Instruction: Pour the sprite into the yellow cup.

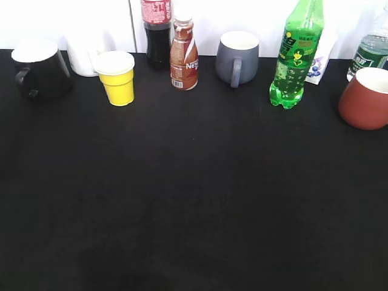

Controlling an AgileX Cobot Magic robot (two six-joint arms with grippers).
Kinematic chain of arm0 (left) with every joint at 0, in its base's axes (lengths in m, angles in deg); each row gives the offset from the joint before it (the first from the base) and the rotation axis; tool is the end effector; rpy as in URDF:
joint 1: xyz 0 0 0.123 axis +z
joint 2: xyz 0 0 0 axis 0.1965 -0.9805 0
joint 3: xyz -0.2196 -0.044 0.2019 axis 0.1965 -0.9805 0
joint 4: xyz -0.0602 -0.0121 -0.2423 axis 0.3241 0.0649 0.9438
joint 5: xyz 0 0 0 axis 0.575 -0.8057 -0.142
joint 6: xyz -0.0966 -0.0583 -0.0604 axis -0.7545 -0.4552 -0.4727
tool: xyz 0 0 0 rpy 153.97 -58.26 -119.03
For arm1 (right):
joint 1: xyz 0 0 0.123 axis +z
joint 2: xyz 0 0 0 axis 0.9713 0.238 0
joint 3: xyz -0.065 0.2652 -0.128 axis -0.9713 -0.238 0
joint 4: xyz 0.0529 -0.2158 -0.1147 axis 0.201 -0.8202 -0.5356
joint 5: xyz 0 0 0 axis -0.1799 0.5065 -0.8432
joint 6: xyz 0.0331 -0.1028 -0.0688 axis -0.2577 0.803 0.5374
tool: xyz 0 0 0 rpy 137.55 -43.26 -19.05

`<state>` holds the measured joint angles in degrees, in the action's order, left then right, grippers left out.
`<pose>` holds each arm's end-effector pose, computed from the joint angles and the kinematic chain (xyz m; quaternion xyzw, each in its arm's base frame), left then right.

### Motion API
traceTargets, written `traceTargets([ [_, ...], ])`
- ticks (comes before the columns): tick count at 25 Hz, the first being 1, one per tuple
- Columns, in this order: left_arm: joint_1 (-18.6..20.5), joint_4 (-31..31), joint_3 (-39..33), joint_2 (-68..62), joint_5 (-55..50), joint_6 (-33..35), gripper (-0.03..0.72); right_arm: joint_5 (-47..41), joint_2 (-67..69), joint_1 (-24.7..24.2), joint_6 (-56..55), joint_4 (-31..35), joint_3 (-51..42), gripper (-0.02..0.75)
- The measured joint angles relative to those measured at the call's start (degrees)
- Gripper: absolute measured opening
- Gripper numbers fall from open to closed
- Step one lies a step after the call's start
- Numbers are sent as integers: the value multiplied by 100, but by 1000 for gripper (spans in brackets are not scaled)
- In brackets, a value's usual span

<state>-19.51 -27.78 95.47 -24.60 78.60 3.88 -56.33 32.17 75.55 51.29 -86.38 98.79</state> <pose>0.2142 -0.0338 0.2538 0.0592 0.7276 -0.0579 0.6810 0.0097 0.0009 0.2633 0.0344 0.8450 0.0200 0.5333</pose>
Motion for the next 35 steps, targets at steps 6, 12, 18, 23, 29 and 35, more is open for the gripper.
traceTargets([
  [6,-902,-344,804,-3399,1818,-7,617,0,0,0,0,0,0,586],
  [12,-914,-826,2652,-5051,1347,-58,683,0,0,0,0,0,0,586],
  [18,-914,-612,3932,-6205,1259,-367,686,0,0,0,0,0,0,586],
  [23,-914,-591,4740,-6777,1103,-367,675,0,0,0,0,0,0,586],
  [29,-914,-573,4793,-6903,1307,-367,483,0,0,0,0,0,0,586],
  [35,-914,-850,4616,-6548,1521,-367,460,0,0,0,0,0,0,586],
])
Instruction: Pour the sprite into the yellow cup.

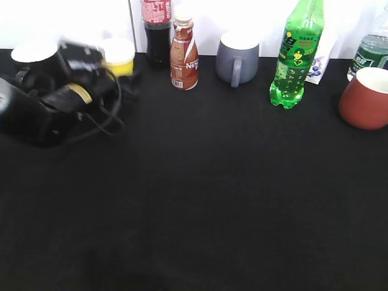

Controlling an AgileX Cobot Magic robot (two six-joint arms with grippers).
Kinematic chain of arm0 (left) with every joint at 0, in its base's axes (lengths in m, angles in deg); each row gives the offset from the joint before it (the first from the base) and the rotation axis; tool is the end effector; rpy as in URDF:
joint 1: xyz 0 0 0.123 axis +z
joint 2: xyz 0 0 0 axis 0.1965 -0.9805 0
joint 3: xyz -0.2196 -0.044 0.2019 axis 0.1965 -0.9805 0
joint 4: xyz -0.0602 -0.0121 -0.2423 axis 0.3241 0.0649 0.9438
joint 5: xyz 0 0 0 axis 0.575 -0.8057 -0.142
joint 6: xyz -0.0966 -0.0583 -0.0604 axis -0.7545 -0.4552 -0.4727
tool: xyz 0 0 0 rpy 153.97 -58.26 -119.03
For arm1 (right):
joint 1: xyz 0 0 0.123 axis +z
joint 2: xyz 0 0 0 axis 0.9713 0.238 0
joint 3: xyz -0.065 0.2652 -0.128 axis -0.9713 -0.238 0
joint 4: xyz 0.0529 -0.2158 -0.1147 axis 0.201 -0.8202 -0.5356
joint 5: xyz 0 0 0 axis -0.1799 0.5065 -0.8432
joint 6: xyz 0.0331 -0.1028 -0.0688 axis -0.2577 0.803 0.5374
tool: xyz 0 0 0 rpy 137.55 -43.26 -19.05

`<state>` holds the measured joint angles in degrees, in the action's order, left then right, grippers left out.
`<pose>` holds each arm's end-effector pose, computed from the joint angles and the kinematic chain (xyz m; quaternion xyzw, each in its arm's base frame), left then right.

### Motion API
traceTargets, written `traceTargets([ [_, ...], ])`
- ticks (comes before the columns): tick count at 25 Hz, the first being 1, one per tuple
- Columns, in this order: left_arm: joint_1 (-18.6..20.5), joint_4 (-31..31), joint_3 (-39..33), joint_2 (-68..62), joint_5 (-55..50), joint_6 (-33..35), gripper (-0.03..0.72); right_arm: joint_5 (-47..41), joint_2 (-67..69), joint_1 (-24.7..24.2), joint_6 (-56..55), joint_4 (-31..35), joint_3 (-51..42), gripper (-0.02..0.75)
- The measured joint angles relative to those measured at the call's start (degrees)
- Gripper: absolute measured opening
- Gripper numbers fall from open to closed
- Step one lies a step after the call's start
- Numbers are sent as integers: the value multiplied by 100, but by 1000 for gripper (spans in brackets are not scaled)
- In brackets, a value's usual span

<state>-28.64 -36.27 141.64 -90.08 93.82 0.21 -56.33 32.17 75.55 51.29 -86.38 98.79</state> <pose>0.4519 -0.1601 0.1294 0.1686 0.7372 -0.1447 0.6381 0.0097 0.0009 0.2633 0.0344 0.8450 0.0200 0.5333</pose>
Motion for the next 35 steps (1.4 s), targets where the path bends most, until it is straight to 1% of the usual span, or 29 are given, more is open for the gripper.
traceTargets([
  [2,0,-107,-634,550,596,0,460,0,0,0,0,-18,0,586],
  [4,0,-503,-1496,1157,1021,0,459,117,0,0,0,-51,44,586],
  [5,0,-758,-1912,1439,1166,0,458,667,-5,0,0,-51,128,586],
  [7,0,-1078,-2498,1897,1240,0,458,2701,340,0,0,-88,17,586],
  [8,0,-1193,-2718,2016,1251,0,458,3407,708,0,0,-210,-174,586],
  [10,0,-1533,-2978,2069,1328,-5,458,4651,1759,-6,0,-287,-610,586],
  [13,0,-1922,-3101,2069,1409,-319,458,6498,3509,-6,5,-312,-752,586],
  [14,0,-1992,-3101,2069,1453,-344,458,6900,4074,-18,5,-308,-752,586],
  [16,0,-2028,-3101,2069,1521,-357,458,7391,5012,44,5,-344,-752,586],
  [17,0,-2033,-3101,2069,1533,-357,458,7742,5300,236,5,-351,-756,586],
  [18,0,-2040,-3101,2069,1533,-361,458,8149,5648,529,13,-353,-756,586],
  [19,0,-2040,-3101,2069,1533,-361,458,8549,6121,884,58,-217,-756,586],
  [20,0,-2044,-3101,2069,1533,-361,458,9013,6595,1191,264,310,-756,586],
  [21,0,-2044,-3101,2069,1533,-361,458,9483,7107,1496,648,1015,-750,586],
  [23,0,-2044,-3101,2069,1533,-361,458,10154,7978,2184,1464,2158,-533,586],
  [24,0,-2044,-3101,2069,1533,-361,458,10474,8414,2518,1704,2594,-305,586],
  [25,0,-2044,-3101,2069,1533,-361,458,10851,8804,2717,1811,2834,-97,586],
  [26,0,-2044,-3101,2069,1533,-361,458,11216,9222,2790,1840,2899,114,586],
  [27,0,-2044,-3101,2069,1533,-361,458,11383,9567,2802,1851,3020,308,587],
  [28,0,-2044,-3101,2069,1533,-361,458,11402,9869,2802,1846,3175,517,607],
  [30,0,-2044,-3101,2069,1533,-361,459,11402,10327,2802,1842,3245,869,661],
  [32,0,-2044,-3101,2069,1533,-361,459,11576,10644,2784,1825,3268,1222,671],
  [35,0,-2044,-3101,2069,1533,-361,459,11656,11002,2580,1820,3280,1618,671],
])
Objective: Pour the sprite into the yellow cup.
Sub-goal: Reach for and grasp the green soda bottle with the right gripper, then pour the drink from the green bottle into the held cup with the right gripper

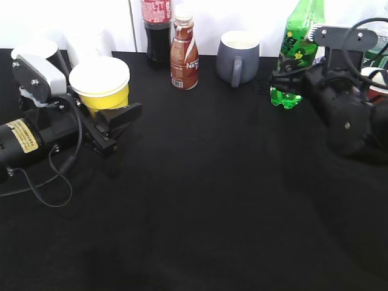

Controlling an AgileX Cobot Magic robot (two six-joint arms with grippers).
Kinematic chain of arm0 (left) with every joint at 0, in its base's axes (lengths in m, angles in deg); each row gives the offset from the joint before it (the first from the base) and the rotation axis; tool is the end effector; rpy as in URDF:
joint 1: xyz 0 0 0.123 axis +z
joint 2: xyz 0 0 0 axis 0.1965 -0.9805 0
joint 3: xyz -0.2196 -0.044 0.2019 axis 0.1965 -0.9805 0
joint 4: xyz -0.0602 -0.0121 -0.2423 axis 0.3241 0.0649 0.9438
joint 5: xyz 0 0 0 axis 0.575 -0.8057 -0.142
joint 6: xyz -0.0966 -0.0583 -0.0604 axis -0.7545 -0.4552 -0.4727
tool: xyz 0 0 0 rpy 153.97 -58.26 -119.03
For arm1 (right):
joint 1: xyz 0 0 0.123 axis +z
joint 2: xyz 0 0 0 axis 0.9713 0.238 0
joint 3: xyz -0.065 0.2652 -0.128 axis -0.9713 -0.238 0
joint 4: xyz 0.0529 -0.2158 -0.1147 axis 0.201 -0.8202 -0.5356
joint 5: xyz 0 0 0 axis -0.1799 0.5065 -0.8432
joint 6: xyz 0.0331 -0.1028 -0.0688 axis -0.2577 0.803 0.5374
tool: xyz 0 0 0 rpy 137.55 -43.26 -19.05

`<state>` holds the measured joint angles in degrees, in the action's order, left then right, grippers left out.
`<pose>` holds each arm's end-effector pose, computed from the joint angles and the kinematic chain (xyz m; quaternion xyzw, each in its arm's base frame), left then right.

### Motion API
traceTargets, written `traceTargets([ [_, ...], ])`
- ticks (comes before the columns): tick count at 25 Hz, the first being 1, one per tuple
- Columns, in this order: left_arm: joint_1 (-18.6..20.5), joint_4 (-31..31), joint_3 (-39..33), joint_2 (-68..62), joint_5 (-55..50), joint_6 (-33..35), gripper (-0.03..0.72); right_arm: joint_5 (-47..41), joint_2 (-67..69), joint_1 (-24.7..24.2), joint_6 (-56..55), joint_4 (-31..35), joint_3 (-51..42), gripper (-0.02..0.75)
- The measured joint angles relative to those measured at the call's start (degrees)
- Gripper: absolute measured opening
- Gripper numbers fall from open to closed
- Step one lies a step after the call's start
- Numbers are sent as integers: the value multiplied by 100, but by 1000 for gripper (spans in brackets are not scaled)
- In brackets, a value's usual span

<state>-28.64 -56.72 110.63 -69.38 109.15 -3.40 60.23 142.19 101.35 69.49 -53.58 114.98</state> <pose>0.3027 -0.1575 0.1683 0.2986 0.6784 -0.2496 0.6232 0.3827 0.1145 0.1727 0.0295 0.7470 -0.0023 0.6641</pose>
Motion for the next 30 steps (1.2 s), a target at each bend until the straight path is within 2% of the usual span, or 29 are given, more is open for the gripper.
traceTargets([
  [10,0,0,0,0,0,0,459,-26,1062,-215,-89,-136,1071,661],
  [16,0,-2,0,0,0,0,459,77,1496,-227,-90,-270,1532,539],
  [18,0,-2,0,0,0,0,459,114,1496,-227,132,-283,1532,465],
  [21,0,-36,0,0,0,0,459,211,1281,-187,300,-320,1169,461],
  [23,0,-239,0,0,0,0,459,265,701,-22,318,-728,577,461],
  [26,0,-362,0,0,0,0,459,335,-74,325,454,-2117,-27,461],
  [30,0,-865,0,0,-5,-473,459,-232,-211,774,1346,-3072,-166,460],
])
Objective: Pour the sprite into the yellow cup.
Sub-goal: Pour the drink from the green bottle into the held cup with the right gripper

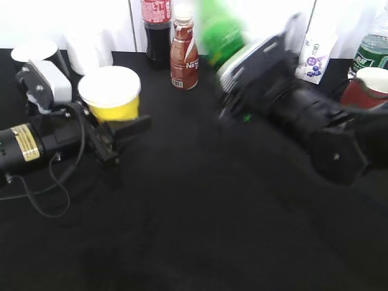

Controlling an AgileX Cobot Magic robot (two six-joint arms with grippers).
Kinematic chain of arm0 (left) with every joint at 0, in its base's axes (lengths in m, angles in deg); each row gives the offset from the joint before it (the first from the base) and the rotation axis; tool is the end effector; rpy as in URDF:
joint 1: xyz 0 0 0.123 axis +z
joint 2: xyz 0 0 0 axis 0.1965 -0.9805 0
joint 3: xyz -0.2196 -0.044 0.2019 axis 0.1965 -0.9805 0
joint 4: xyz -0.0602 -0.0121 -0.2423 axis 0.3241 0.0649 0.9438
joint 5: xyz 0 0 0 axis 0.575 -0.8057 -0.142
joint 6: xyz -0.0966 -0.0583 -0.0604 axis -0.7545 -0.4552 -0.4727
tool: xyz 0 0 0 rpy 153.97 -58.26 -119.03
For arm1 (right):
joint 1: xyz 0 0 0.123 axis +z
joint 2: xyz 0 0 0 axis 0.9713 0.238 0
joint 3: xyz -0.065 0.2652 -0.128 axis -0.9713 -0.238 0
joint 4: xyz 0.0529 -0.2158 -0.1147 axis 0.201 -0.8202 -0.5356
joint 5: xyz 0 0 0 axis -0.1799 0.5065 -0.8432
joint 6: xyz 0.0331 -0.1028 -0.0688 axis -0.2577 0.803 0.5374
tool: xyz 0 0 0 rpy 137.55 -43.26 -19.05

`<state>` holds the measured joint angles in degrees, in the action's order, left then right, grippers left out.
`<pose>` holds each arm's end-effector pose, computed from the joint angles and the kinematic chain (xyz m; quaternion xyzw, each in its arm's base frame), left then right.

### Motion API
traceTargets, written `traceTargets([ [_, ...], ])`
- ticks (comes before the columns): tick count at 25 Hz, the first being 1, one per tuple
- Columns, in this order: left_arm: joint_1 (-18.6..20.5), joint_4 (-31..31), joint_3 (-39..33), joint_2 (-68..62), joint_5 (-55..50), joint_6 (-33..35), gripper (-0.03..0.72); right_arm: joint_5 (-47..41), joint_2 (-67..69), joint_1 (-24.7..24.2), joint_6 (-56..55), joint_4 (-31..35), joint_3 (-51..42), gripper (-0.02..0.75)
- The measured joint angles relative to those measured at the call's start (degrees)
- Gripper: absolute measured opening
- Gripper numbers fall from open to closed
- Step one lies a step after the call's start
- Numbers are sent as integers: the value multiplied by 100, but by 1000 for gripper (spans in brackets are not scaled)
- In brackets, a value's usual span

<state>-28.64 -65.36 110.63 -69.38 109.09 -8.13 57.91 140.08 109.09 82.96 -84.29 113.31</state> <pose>0.2895 -0.1683 0.1644 0.3366 0.6719 -0.2960 0.5896 0.3398 0.2139 0.1834 -0.3512 0.6461 0.0261 0.6772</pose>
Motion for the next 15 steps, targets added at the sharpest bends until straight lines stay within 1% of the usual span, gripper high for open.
traceTargets([
  [2,0,-443,0,0,-139,-166,459,-217,0,55,817,-112,-4,460],
  [5,0,-766,0,0,-213,-212,459,-507,-6,55,2036,-112,-4,460],
  [8,0,-1110,0,0,-360,-224,459,-507,-6,55,2803,-112,-4,460],
  [11,0,-1244,0,0,-467,-257,459,-450,-10,55,3496,-24,-4,459],
  [14,0,-1269,0,5,-927,-261,459,-17,-10,55,4063,82,-4,459],
  [15,0,-1288,0,5,-939,-261,459,11,-17,55,4195,88,-4,459],
])
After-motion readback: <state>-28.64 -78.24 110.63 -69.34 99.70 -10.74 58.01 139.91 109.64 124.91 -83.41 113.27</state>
